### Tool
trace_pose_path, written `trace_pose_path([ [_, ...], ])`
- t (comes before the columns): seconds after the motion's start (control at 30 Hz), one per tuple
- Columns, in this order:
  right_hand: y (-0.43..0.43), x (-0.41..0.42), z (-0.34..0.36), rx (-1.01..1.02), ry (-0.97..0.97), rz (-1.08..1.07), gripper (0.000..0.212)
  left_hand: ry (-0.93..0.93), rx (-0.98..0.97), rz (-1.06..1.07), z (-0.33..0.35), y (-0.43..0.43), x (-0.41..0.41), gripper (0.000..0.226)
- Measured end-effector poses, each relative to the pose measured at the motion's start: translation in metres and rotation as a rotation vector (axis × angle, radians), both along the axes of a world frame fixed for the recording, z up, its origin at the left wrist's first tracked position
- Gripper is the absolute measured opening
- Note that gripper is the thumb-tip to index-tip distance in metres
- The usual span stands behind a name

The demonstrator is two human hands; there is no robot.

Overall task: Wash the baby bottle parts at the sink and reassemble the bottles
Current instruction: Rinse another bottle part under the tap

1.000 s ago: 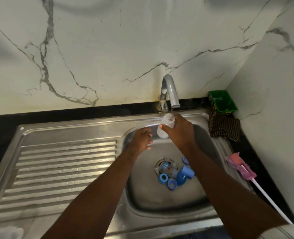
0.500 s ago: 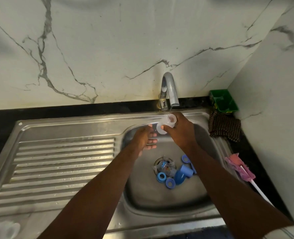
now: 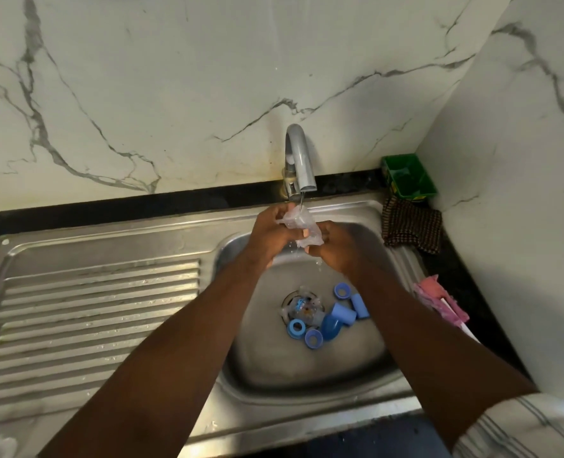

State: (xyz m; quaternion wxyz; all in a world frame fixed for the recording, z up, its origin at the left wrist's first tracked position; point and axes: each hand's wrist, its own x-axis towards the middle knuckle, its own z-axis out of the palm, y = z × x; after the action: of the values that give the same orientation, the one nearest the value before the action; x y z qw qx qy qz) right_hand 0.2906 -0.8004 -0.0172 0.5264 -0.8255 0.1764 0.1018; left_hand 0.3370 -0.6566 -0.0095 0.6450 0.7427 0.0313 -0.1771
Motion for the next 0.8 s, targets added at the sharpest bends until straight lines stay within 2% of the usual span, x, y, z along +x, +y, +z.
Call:
trace_pose_path([
  [0.23,-0.002,0.001,-0.007,0.037,0.004,0.052,0.05,-0.118,0.188,-0.042,-0.006,0.004,-0.006,0.061],
  [0.4,-0.007,-0.006,-0.009,0.165,0.003,-0.019,0.053,-0.068,0.236,-0.101,-0.001,0.015,-0.018,0.069],
  [0.47,-0.011,-0.015,-0.011,0.16,-0.014,-0.001,0.055,-0.024,0.287,-0.194,-0.001,0.019,-0.031,0.061],
  [0.57,-0.015,-0.033,-0.01,0.053,-0.038,0.154,0.052,0.066,0.492,-0.325,-0.004,0.017,-0.061,0.037],
  [0.67,-0.016,-0.056,-0.012,-0.053,-0.077,0.267,0.046,0.12,0.493,-0.397,-0.017,0.013,-0.086,0.039],
  [0.8,-0.029,-0.088,-0.009,-0.211,-0.215,0.224,0.036,0.265,0.231,-0.27,-0.01,-0.002,-0.127,0.016],
])
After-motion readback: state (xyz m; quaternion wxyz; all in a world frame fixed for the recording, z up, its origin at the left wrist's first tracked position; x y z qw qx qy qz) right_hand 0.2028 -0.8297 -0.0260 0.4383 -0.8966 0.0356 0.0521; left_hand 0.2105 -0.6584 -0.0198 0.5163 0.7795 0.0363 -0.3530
